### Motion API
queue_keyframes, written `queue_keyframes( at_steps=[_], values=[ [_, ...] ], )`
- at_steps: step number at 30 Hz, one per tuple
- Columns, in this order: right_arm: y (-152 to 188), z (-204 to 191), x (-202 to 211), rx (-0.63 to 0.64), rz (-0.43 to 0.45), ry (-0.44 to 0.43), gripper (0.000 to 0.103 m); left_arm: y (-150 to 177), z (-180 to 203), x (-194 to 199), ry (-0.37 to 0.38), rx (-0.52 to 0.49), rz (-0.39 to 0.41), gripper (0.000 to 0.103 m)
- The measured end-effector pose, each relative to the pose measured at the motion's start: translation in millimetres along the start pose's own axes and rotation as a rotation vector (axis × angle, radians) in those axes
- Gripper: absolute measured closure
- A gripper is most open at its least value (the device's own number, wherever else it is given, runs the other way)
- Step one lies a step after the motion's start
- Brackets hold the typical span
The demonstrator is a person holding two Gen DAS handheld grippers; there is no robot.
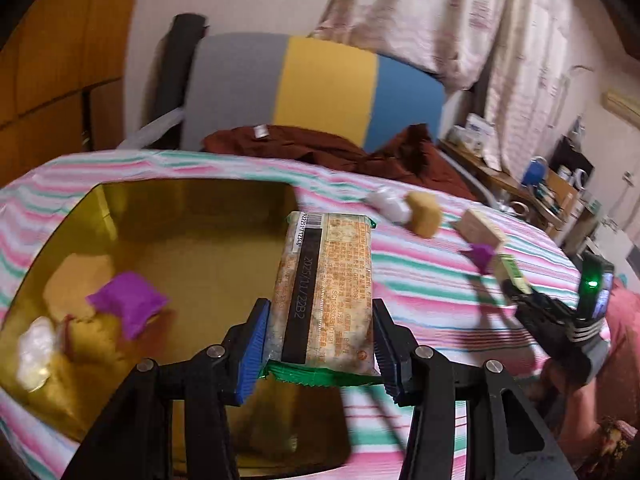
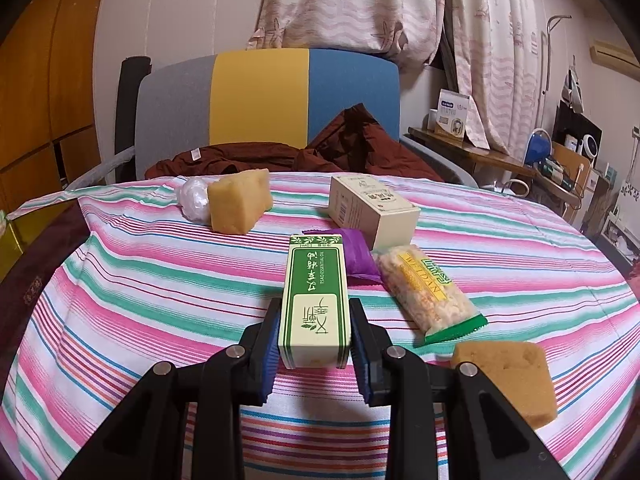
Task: Organize objects
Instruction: 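Lower the cracker packet and green-white box into the gold tray, opening both tools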
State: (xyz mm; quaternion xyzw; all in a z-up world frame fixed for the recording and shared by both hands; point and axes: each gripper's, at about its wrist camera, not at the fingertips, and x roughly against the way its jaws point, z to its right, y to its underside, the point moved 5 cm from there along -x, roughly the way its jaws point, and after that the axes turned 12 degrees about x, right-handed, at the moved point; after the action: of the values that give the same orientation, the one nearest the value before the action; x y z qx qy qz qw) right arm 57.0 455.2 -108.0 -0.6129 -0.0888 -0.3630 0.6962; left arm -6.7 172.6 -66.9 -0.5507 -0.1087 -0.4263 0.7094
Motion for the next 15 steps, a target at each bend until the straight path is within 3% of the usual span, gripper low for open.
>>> queue_keyframes(
  at_steps=[8,15],
  values=[
    [-11,-16,11,0.054,0.01,-0.002,0.073,4,-59,-1,-0.11,0.051,-0.06,0.053],
    [-47,-61,49,-0.057,0.086,-0.219,0.073,10,-84,-4,-0.162,0.081,-0.083,0.053]
  ],
)
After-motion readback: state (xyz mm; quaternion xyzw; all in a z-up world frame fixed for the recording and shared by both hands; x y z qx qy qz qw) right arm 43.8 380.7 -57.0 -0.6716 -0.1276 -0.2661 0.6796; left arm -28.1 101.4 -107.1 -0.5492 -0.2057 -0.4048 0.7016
